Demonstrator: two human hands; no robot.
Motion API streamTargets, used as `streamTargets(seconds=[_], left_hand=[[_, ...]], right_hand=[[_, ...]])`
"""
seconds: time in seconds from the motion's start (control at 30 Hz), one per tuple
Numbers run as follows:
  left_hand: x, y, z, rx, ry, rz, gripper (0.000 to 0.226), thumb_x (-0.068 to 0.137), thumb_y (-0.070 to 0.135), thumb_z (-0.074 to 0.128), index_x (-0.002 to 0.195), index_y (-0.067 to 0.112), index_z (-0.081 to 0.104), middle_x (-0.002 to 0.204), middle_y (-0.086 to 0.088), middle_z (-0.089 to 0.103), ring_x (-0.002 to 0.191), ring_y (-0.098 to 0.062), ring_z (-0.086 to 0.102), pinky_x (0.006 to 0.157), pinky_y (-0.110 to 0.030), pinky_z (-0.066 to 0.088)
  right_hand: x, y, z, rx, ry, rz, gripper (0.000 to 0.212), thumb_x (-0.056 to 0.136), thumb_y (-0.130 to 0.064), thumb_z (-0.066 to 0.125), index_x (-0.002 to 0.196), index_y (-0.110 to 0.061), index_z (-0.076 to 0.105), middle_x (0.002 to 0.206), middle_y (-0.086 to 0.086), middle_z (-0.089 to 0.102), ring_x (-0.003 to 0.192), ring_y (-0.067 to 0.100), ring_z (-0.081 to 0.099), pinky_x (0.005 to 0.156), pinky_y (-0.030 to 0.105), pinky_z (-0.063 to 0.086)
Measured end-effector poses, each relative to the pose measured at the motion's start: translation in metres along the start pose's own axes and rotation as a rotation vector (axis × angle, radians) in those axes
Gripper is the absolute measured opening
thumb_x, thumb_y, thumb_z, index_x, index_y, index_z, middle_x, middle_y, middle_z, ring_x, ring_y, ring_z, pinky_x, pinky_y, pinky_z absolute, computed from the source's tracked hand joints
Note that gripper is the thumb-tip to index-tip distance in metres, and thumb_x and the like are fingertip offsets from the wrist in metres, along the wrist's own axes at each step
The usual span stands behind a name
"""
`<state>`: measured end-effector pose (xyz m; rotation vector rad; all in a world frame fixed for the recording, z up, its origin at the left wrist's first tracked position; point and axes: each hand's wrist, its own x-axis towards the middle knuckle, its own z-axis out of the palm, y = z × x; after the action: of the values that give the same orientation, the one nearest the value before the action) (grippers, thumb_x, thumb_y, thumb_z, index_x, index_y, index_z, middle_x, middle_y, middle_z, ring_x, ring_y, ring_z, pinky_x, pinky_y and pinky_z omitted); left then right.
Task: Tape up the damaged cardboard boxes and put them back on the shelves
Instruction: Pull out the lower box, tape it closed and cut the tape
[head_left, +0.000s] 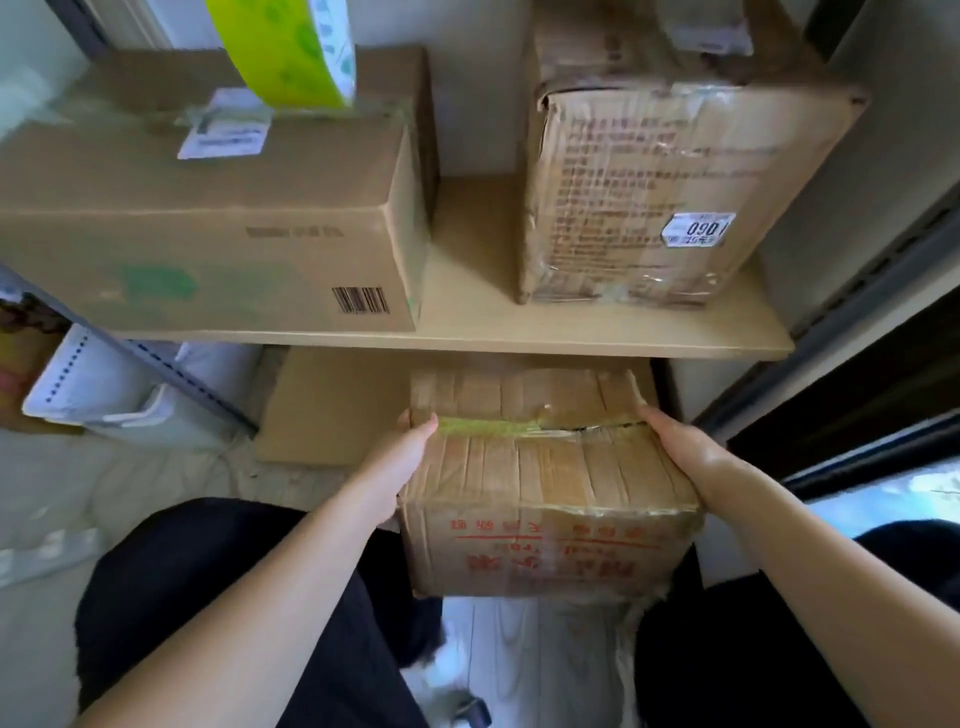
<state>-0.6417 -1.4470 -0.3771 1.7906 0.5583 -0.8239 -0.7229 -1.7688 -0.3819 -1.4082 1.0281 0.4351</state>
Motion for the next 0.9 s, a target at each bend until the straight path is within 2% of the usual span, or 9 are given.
streamTargets(seconds=[0.1,0.27,0.47,0.53,0.6,0.67,0.73,0.8,0.9], left_hand=[[0.035,0.007,0.015,0.111,0.051,0.094,0.064,0.099,0.061,0.039,0.155,0.036,0.023,0.159,0.003,0.033,0.143,-0.026,0.035,0.113,-0.048,0.028],[0.077,-0.005,0.031,0.17,0.155,0.084,0.061,0.104,0.055,0.028,0.155,0.023,0.029,0.154,-0.009,0.042,0.136,-0.032,0.044,0.099,-0.036,0.037],[0.095,-0.009,0.023,0.387,0.104,0.118,0.063,0.106,0.049,0.03,0.153,0.007,0.032,0.153,-0.018,0.041,0.138,-0.035,0.042,0.106,-0.036,0.036],[0.1,-0.004,0.019,0.5,0.124,0.204,0.069,0.104,0.046,0.038,0.158,0.009,0.015,0.163,-0.019,0.018,0.146,-0.035,0.029,0.113,-0.039,0.031],[0.107,0.002,0.01,0.614,0.158,0.328,0.084,0.101,0.046,0.045,0.157,0.022,-0.012,0.164,-0.012,-0.018,0.152,-0.035,-0.001,0.121,-0.048,0.018],[0.115,0.011,0.006,0.766,0.153,0.432,0.08,0.102,0.046,0.044,0.156,0.032,-0.013,0.163,-0.002,-0.027,0.151,-0.034,-0.012,0.122,-0.051,0.012],[0.126,0.021,0.007,0.883,0.098,0.494,0.067,0.104,0.043,0.039,0.159,0.032,0.002,0.166,-0.001,-0.013,0.153,-0.033,0.0,0.121,-0.049,0.021],[0.133,0.03,0.005,0.912,0.074,0.475,0.06,0.104,0.043,0.039,0.158,0.029,0.017,0.167,-0.008,0.002,0.15,-0.034,0.022,0.113,-0.044,0.035],[0.138,0.036,-0.011,0.931,0.102,0.399,0.056,0.103,0.047,0.04,0.154,0.026,0.026,0.163,-0.016,0.016,0.138,-0.039,0.041,0.106,-0.046,0.043]], right_hand=[[0.035,0.0,0.006,-0.062,0.044,-0.011,0.068,0.084,-0.07,0.055,0.113,-0.009,0.066,0.099,0.016,0.074,0.091,0.034,0.071,0.087,0.047,0.057],[0.064,-0.003,0.024,-0.28,0.087,-0.095,0.08,0.088,-0.076,0.035,0.143,-0.02,0.047,0.136,0.016,0.056,0.122,0.036,0.055,0.105,0.047,0.044],[0.069,0.001,0.034,-0.586,0.222,-0.173,0.081,0.094,-0.07,0.031,0.157,-0.022,0.017,0.154,0.016,0.037,0.134,0.038,0.044,0.105,0.04,0.038],[0.063,0.014,0.033,-0.604,0.305,-0.029,0.099,0.085,-0.079,0.039,0.158,-0.018,0.01,0.159,0.017,0.025,0.139,0.041,0.036,0.112,0.045,0.035],[0.052,0.031,0.035,-0.496,0.4,0.175,0.117,0.073,-0.086,0.05,0.158,-0.017,0.007,0.16,0.02,0.016,0.141,0.044,0.03,0.114,0.05,0.032],[0.043,0.049,0.039,-0.119,0.346,0.3,0.123,0.062,-0.086,0.062,0.155,-0.017,0.02,0.154,0.019,0.032,0.134,0.043,0.041,0.108,0.053,0.038],[0.036,0.059,0.042,0.217,0.192,0.261,0.103,0.06,-0.078,0.073,0.138,-0.014,0.048,0.128,0.016,0.06,0.111,0.038,0.061,0.092,0.059,0.051],[0.034,0.059,0.042,0.251,0.22,0.166,0.087,0.058,-0.067,0.082,0.12,-0.011,0.059,0.114,0.013,0.067,0.097,0.035,0.066,0.084,0.057,0.056],[0.034,0.042,0.047,0.155,0.356,0.018,0.094,0.042,-0.062,0.083,0.115,-0.009,0.058,0.114,0.011,0.064,0.098,0.033,0.065,0.087,0.049,0.057]])
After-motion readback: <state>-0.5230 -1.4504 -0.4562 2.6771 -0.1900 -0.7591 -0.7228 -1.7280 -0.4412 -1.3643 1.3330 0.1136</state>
